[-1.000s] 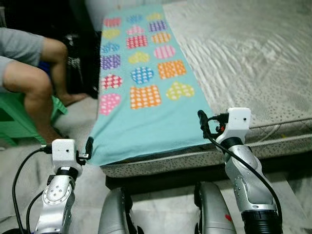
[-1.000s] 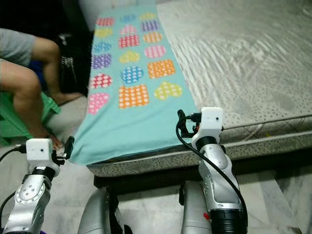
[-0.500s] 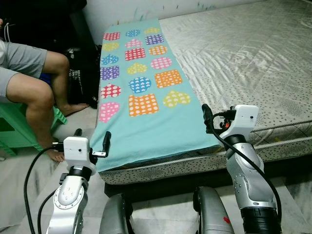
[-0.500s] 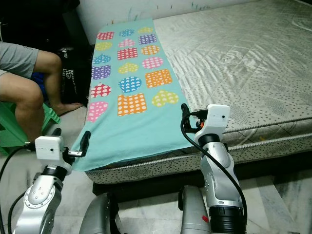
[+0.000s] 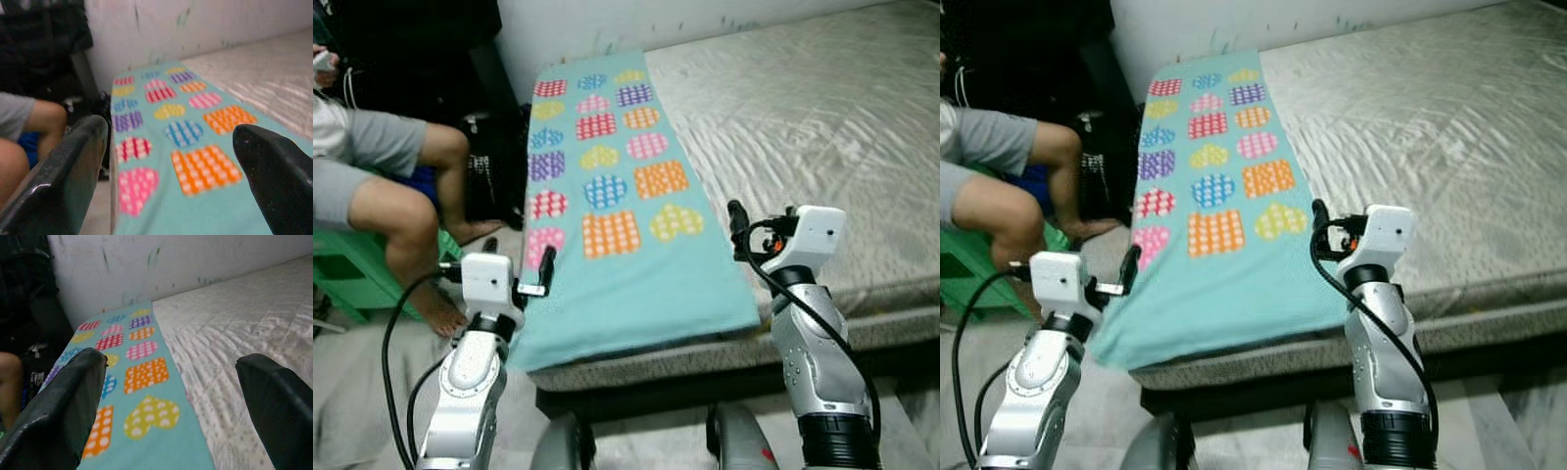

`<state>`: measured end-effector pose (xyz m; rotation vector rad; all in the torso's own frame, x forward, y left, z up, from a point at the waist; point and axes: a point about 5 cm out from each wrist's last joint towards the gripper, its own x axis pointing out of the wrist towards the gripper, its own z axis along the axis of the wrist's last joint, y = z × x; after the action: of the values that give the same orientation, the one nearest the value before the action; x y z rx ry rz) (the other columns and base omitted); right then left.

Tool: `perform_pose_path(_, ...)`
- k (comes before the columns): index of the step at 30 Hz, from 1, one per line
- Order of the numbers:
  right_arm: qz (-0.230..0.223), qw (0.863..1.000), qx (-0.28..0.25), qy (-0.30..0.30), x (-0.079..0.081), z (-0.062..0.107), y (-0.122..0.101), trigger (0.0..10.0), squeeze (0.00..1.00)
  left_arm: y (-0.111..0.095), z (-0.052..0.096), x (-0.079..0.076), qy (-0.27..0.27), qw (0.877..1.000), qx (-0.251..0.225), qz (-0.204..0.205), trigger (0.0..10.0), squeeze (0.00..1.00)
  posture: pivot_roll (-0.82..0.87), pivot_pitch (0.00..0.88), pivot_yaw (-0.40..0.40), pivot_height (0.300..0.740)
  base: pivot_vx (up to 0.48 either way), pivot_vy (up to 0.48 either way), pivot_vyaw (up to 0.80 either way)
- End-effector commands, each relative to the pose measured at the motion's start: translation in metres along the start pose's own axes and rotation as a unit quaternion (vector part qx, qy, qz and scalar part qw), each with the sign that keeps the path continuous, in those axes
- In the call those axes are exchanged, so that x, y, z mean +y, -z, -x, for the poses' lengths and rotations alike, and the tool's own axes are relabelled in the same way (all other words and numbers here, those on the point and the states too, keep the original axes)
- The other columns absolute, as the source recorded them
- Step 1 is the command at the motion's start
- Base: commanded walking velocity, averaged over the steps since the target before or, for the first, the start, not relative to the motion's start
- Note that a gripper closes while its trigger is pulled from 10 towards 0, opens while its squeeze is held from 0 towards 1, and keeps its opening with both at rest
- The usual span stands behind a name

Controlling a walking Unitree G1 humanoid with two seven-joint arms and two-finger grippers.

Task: Clean up the room

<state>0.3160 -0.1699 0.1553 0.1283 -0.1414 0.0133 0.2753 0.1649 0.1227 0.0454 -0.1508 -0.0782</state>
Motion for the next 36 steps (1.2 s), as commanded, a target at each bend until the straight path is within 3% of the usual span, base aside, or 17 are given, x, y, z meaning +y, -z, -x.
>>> perform_pose_path(1,-0.008,1.000,-0.010,-0.008,0.006,-0.003,-0.005,10.0,0.00,-0.006,-0.002,0.004,-0.010,1.000,-0.008,0.001,10.0,0.00,-0.20,0.000,0.159,0.701,0.000,0.000,0.00)
perform_pose_path(5,-0.001,1.000,-0.017,0.007,0.001,-0.005,-0.007,10.0,0.00,-0.008,-0.005,0.001,-0.022,1.000,-0.016,-0.005,10.0,0.00,-0.21,0.000,0.169,0.740,0.000,0.000,0.00)
perform_pose_path(9,0.011,0.999,-0.018,0.031,-0.008,0.000,-0.005,10.0,0.00,-0.007,-0.011,0.001,-0.034,0.999,-0.015,-0.030,10.0,0.00,-0.21,0.000,0.180,0.740,0.000,0.000,0.00)
perform_pose_path(11,0.011,0.999,-0.011,0.038,-0.011,0.004,0.001,10.0,0.00,-0.007,-0.013,-0.003,0.004,0.999,-0.021,-0.027,10.0,0.00,-0.22,0.000,0.182,0.740,0.000,0.000,0.00)
perform_pose_path(16,0.007,0.999,0.006,0.051,-0.012,0.010,0.014,10.0,0.00,0.007,-0.013,-0.002,-0.010,0.999,0.009,-0.040,10.0,0.00,-0.23,0.000,0.213,0.740,0.000,0.000,0.00)
perform_pose_path(23,-0.004,0.997,0.013,0.072,-0.015,0.014,0.023,10.0,0.00,0.006,-0.021,-0.007,-0.006,0.998,0.006,-0.059,10.0,0.00,-0.25,0.000,0.253,0.740,0.000,0.000,0.00)
perform_pose_path(31,0.007,0.996,0.028,0.090,-0.021,0.020,0.032,10.0,0.00,0.015,-0.026,-0.016,0.028,0.999,0.017,-0.040,10.0,0.00,-0.29,0.000,0.278,0.740,0.000,0.000,0.00)
perform_pose_path(36,0.025,0.998,0.047,0.044,-0.007,0.016,0.036,10.0,0.00,0.019,-0.022,-0.017,-0.002,1.000,0.025,-0.018,10.0,0.00,-0.26,0.000,0.212,0.740,0.000,0.000,0.00)
